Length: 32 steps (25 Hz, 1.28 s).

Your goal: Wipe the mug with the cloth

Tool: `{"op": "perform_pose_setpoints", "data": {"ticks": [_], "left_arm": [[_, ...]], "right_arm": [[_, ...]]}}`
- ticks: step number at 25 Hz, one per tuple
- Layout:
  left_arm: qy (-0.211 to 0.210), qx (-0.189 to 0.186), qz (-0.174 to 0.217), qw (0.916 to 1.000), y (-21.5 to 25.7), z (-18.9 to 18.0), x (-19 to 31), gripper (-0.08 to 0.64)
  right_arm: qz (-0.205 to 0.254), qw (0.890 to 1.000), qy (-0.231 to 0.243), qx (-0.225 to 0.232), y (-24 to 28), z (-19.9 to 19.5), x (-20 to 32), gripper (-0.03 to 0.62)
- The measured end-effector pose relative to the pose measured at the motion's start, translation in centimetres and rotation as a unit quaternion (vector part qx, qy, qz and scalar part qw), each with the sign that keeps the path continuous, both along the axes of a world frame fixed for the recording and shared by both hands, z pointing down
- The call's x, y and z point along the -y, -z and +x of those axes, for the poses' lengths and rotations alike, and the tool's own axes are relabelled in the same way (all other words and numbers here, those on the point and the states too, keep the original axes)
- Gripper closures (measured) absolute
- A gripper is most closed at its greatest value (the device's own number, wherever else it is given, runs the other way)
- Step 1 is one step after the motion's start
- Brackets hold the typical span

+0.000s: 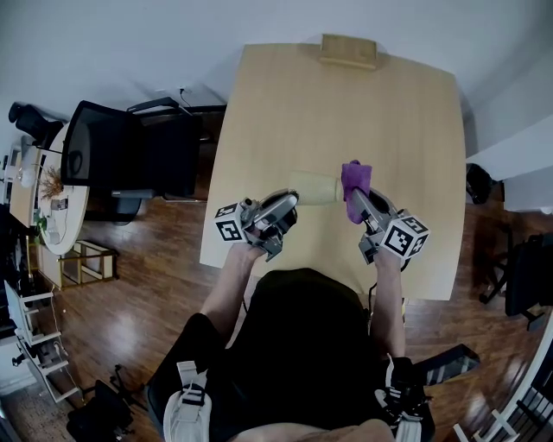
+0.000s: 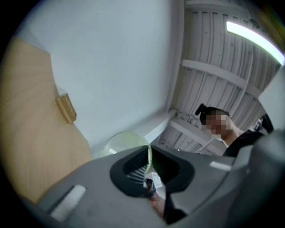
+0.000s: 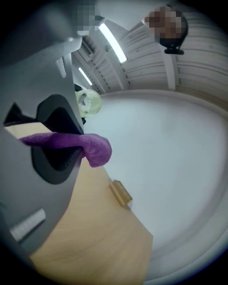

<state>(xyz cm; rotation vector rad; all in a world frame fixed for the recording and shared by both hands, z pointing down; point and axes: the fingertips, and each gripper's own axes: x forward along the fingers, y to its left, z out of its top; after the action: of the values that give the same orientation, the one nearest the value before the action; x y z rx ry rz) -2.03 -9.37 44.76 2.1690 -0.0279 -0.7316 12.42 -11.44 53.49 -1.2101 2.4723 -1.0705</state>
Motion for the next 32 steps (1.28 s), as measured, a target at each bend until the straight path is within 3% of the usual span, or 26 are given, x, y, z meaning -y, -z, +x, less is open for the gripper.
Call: {"op": "perform_pose_setpoints", "data": {"ticks": [4,6,8,10,13,17,21,25,27,29,30,32], "left_arm": [[0.019,0.051,-0.007,0.9985,-2.6,0.1,1.1,0.517],[0.022,0.116,0.005,0.9930,-4.7,0.9,1.6,0.517],[0.019,0.198,0.025,0.9796,-7.1,2.1,2.2,0.517],[0.015,0.282,0.047,0.9582,-10.4,3.1,3.2,0.517],[0.004,0.386,0.085,0.9186,-15.0,4.7,5.1,0.517],[-0.014,0.495,0.132,0.8588,-18.6,6.8,7.9,0.517],[-0.044,0.573,0.178,0.7989,-21.3,8.9,10.3,0.517],[-0.082,0.624,0.210,0.7485,-23.8,10.8,11.9,0.517],[-0.098,0.639,0.226,0.7289,-24.8,11.8,12.4,0.517],[-0.110,0.646,0.237,0.7175,-25.5,12.7,12.7,0.517],[-0.114,0.646,0.238,0.7160,-25.7,13.1,12.8,0.517],[-0.118,0.641,0.232,0.7217,-26.0,13.9,12.9,0.515]], "right_arm": [[0.001,0.996,-0.030,0.086,0.9,2.5,0.1,0.531],[0.005,0.990,-0.049,0.134,1.0,4.0,0.2,0.529],[0.001,0.979,-0.077,0.188,0.6,5.8,0.3,0.529],[-0.016,0.966,-0.114,0.233,-0.6,7.7,0.5,0.531],[-0.053,0.950,-0.152,0.267,-3.2,9.1,0.4,0.529],[-0.070,0.943,-0.162,0.282,-5.1,9.4,0.3,0.529],[-0.084,0.937,-0.170,0.293,-6.4,9.7,0.5,0.529],[-0.095,0.932,-0.175,0.303,-7.2,9.6,0.9,0.529],[-0.094,0.933,-0.178,0.297,-8.0,10.1,1.2,0.529],[-0.096,0.933,-0.182,0.295,-9.0,10.5,1.6,0.529],[-0.099,0.931,-0.184,0.300,-9.4,10.6,1.7,0.529],[-0.112,0.922,-0.189,0.319,-10.2,10.6,2.0,0.529]]}}
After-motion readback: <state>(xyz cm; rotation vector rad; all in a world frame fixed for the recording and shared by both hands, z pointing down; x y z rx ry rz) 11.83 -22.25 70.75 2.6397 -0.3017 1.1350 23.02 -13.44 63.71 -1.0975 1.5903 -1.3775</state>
